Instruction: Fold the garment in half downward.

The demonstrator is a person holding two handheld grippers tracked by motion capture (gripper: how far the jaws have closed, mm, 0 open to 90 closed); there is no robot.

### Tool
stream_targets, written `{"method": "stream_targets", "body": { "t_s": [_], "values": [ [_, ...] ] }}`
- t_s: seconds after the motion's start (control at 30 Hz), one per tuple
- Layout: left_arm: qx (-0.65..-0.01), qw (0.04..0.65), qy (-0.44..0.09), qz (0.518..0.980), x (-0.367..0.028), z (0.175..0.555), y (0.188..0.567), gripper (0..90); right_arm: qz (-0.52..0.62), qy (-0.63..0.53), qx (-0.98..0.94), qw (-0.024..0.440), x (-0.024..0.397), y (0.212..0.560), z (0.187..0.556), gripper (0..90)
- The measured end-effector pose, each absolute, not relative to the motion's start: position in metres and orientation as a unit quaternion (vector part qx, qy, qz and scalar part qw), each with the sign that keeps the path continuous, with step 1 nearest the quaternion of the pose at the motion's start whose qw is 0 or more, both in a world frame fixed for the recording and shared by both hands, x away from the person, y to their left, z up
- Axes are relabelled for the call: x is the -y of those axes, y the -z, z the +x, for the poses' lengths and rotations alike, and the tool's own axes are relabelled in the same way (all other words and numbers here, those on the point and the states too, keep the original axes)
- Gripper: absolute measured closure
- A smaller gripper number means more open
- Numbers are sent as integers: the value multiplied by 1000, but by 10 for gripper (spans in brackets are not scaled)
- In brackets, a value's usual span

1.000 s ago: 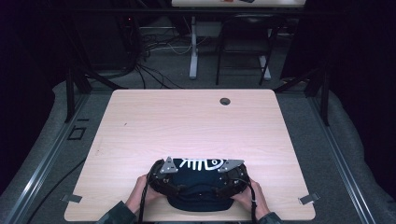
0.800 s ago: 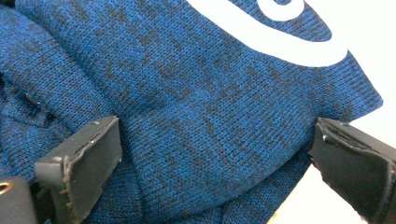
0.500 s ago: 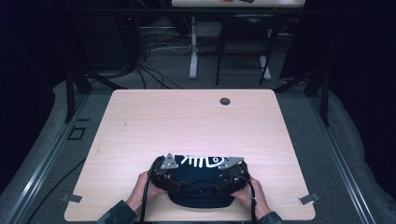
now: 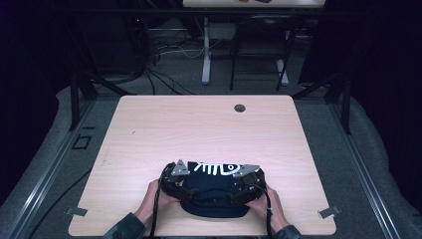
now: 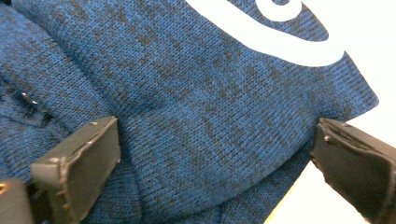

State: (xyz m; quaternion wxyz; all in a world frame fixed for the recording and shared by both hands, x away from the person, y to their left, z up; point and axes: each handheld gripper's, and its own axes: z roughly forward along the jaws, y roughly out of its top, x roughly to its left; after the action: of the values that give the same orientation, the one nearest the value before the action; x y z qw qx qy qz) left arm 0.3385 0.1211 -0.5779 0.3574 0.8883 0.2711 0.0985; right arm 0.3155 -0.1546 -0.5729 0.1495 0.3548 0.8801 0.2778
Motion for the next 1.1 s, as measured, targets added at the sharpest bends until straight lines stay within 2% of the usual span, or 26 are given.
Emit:
{"method": "stream_targets", "body": {
  "t_s": [0.13,0.3,0.4,0.67,0.97,1.1],
  "values": [
    [-288,366,-80,881,-125,342,579,129,347,-287,-878,160,153,571,314,0],
    [-293,380,-101,871,-128,338,570,42,350,-316,-869,150,154,563,310,0],
    [-292,392,-107,866,-130,335,563,26,344,-329,-865,158,156,554,305,0],
    [-298,405,-126,855,-143,326,549,18,355,-368,-842,172,169,533,294,0],
    [-308,400,-186,843,-166,320,536,16,376,-374,-825,194,193,519,289,1],
    [-325,400,-194,835,-178,325,534,18,390,-374,-817,202,206,517,289,3]
  ]
}}
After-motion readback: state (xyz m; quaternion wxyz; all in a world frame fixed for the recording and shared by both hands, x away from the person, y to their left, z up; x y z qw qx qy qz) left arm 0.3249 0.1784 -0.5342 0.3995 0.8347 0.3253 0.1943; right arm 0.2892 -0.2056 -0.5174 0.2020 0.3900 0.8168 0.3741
